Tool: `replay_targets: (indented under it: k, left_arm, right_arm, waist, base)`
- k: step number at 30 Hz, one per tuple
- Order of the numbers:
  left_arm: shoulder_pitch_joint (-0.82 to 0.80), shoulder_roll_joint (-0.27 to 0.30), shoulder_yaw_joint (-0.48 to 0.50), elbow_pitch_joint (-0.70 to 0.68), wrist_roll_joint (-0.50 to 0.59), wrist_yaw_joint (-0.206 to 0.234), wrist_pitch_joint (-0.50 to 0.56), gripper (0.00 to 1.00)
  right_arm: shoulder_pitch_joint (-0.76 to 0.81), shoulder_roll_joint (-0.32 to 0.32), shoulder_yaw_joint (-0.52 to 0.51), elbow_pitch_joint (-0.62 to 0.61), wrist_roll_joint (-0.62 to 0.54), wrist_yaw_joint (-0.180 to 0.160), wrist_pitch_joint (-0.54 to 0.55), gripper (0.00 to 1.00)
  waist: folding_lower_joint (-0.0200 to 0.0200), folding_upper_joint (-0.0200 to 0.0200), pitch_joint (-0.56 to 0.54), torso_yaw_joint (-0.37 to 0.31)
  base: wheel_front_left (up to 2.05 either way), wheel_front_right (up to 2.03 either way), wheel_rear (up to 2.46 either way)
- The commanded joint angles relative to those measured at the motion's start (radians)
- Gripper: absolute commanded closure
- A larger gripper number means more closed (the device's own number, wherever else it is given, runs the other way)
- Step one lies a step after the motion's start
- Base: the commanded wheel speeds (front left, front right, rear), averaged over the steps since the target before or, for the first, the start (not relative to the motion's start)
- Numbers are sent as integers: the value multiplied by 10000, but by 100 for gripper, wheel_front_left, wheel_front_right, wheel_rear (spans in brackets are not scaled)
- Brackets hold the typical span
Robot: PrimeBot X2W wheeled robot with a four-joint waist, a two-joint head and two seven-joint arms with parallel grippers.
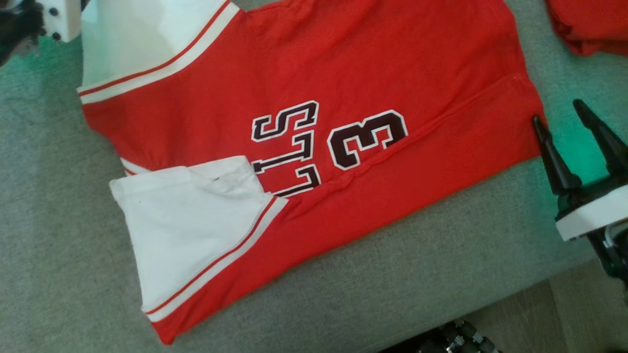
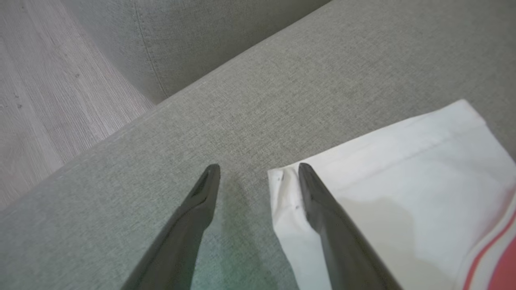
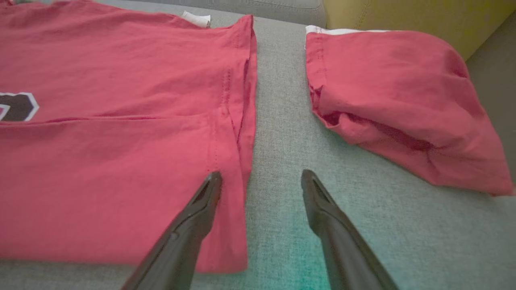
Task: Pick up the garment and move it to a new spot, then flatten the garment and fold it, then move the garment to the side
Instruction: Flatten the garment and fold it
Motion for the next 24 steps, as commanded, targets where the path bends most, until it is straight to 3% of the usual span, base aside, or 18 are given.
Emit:
replay_targets:
  k: [1,2,3,4,5,6,7,8,11,18,24]
  left_arm:
    - [-476,509,468,-235,-40,25,69,0]
    - [-463,523,480,-244,-74,32,89,0]
    - [-452,528,493,-259,-113,35,109,14]
    - [-451,527,507,-280,-143,51,124,73]
    - [-452,516,523,-310,-188,62,153,100]
    - [-445,496,543,-342,-263,66,209,100]
    - [-425,467,579,-376,-377,79,289,94]
    - [-380,425,618,-399,-556,101,462,100]
    - [-362,430,666,-714,-846,70,767,100]
    - [-467,570,698,-1329,-728,-60,231,100]
    - [-509,560,533,-1754,-865,-180,67,100]
  right_arm:
    - [21,-248,77,-74,14,-9,-156,0]
    - [-15,-237,93,-21,19,-9,-179,0]
    - [-42,-234,98,40,13,-9,-199,0]
    - [-62,-235,104,104,-3,-9,-213,0]
    - [-75,-241,110,165,-9,-9,-227,0]
    - [-88,-250,115,221,-6,-9,-242,0]
    - [-101,-263,118,274,0,-9,-256,0]
    - [-115,-279,121,324,10,-9,-269,0]
    - [-250,-377,85,393,-62,-9,-322,0]
    - [-1207,-399,242,46,153,-9,-287,0]
    - [-2939,-328,1092,348,1285,-9,1039,0]
  waist:
    - [0,0,8,-64]
    - [0,0,10,-81]
    - [0,0,9,-92]
    - [0,0,8,-99]
    - [0,0,5,-100]
    - [0,0,-3,-95]
    - [0,0,-16,-87]
    - [0,0,-34,-75]
    - [0,0,-75,-24]
    - [0,0,-222,73]
    - [0,0,-382,362]
  base:
    - [0,0,0]
    - [0,0,0]
    - [0,0,0]
    - [0,0,0]
    - [0,0,0]
    - [0,0,0]
    - [0,0,0]
    - [0,0,0]
    - [0,0,0]
    - [0,0,0]
    - [0,0,0]
